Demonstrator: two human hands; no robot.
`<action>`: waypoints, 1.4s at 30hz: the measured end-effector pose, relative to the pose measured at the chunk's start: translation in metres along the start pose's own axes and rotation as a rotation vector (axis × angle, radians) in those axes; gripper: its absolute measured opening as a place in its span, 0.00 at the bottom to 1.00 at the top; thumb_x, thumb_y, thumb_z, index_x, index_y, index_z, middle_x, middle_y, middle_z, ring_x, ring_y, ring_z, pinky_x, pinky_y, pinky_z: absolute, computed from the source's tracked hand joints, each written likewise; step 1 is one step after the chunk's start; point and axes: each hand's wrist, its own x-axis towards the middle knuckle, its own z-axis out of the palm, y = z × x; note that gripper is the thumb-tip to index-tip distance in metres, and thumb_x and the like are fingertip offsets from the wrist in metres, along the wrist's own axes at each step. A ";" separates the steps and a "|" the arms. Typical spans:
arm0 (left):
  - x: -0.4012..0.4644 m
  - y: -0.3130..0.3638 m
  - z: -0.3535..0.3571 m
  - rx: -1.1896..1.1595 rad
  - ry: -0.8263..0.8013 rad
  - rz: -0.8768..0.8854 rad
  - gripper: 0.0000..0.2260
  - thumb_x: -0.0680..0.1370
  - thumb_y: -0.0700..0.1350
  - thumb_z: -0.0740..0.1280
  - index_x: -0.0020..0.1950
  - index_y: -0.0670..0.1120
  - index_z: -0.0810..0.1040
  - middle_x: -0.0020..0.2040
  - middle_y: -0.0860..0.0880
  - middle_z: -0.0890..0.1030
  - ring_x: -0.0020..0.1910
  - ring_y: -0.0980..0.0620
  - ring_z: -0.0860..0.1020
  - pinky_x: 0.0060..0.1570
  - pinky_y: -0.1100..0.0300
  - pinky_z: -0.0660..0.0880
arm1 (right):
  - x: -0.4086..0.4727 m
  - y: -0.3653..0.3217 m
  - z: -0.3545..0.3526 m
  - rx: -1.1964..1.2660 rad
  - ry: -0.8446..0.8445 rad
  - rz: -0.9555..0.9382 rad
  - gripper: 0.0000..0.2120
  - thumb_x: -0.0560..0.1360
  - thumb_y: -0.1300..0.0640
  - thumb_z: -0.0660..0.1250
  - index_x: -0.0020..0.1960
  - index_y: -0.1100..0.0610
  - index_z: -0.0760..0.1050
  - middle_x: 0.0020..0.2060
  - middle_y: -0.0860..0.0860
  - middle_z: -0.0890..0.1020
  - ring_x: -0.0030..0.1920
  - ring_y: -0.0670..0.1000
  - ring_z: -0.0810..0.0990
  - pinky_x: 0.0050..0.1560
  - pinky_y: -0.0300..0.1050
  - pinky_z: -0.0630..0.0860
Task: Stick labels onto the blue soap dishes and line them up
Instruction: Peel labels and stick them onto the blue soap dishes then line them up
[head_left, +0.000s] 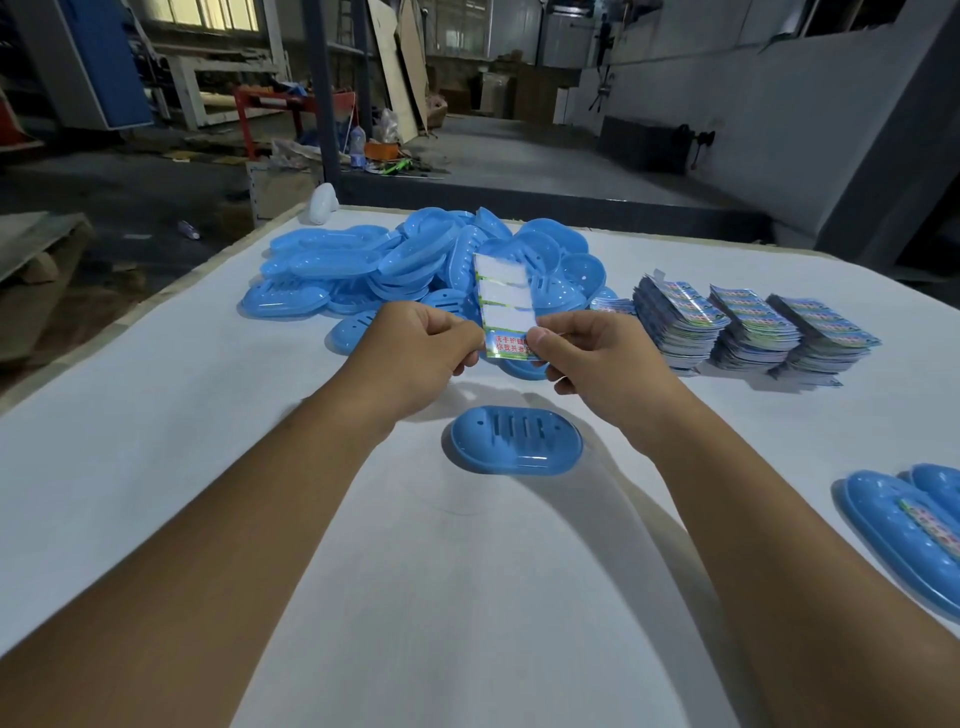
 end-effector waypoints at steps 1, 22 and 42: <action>0.000 0.000 0.001 0.004 0.004 0.012 0.12 0.77 0.48 0.70 0.36 0.44 0.85 0.30 0.52 0.81 0.30 0.60 0.74 0.35 0.64 0.70 | 0.000 0.001 0.000 0.001 0.024 0.015 0.08 0.77 0.52 0.74 0.54 0.54 0.81 0.33 0.46 0.84 0.31 0.42 0.78 0.37 0.41 0.80; -0.002 -0.004 0.010 0.076 -0.049 0.216 0.10 0.81 0.47 0.68 0.40 0.50 0.84 0.39 0.50 0.86 0.43 0.48 0.83 0.46 0.55 0.79 | -0.015 -0.014 0.006 0.010 -0.165 -0.124 0.14 0.79 0.56 0.70 0.37 0.47 0.87 0.37 0.51 0.87 0.34 0.43 0.80 0.37 0.37 0.77; -0.009 -0.002 0.016 0.362 -0.018 0.371 0.07 0.79 0.43 0.67 0.44 0.52 0.81 0.41 0.53 0.85 0.44 0.50 0.81 0.50 0.49 0.77 | -0.017 -0.011 0.017 -0.252 0.017 -0.136 0.12 0.70 0.52 0.68 0.32 0.56 0.83 0.30 0.52 0.84 0.37 0.59 0.84 0.43 0.61 0.83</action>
